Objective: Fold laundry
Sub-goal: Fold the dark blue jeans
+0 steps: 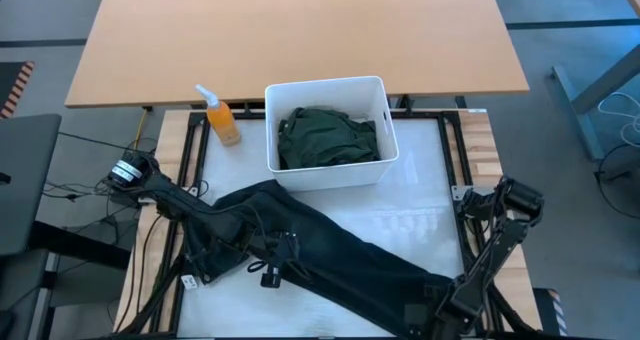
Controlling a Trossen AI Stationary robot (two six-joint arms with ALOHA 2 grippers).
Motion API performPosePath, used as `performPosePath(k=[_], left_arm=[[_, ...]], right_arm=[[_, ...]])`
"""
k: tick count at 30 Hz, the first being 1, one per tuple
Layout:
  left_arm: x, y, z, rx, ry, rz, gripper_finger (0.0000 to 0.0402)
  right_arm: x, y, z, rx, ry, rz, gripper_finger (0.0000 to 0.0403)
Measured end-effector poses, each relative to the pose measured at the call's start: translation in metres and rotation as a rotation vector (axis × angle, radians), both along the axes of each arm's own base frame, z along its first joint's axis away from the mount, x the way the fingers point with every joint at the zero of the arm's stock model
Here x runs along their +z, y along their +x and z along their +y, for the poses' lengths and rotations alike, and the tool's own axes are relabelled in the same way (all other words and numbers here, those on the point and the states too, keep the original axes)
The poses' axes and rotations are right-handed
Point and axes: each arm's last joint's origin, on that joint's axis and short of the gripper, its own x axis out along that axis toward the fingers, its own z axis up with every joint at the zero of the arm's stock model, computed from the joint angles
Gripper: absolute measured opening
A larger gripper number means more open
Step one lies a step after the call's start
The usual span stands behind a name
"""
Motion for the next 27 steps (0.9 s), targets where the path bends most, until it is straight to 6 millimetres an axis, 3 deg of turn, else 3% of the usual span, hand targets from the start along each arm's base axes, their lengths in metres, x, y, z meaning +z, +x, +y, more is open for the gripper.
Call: performPosePath(k=[5, 12, 14, 17, 20, 24, 27], left_arm=[[0.000, 0.000, 0.000, -0.002, 0.002, 0.000, 0.0000], [0.000, 0.000, 0.001, -0.002, 0.013, -0.005, 0.0000], [0.000, 0.001, 0.000, -0.015, 0.023, -0.012, 0.0000], [0.001, 0.001, 0.001, -0.025, 0.031, -0.021, 0.0000], [0.002, 0.003, 0.002, -0.026, 0.030, -0.033, 0.0000], [0.004, 0.005, 0.001, -0.046, 0.038, -0.069, 0.0000], [0.005, 0.007, 0.000, -0.052, 0.036, -0.091, 0.0000]], right_arm=[[0.004, 0.003, 0.003, -0.035, 0.018, -0.008, 0.0173], [-0.021, 0.005, 0.009, -0.052, -0.033, 0.038, 0.0168], [-0.024, 0.005, 0.010, -0.033, -0.013, 0.080, 0.0149], [-0.023, 0.003, 0.010, -0.013, 0.002, 0.102, 0.0087], [-0.008, 0.003, 0.006, -0.001, 0.039, 0.089, 0.0023], [0.023, 0.006, -0.002, 0.009, 0.088, 0.085, 0.0024], [0.050, 0.004, -0.013, 0.025, 0.068, 0.176, 0.0023]])
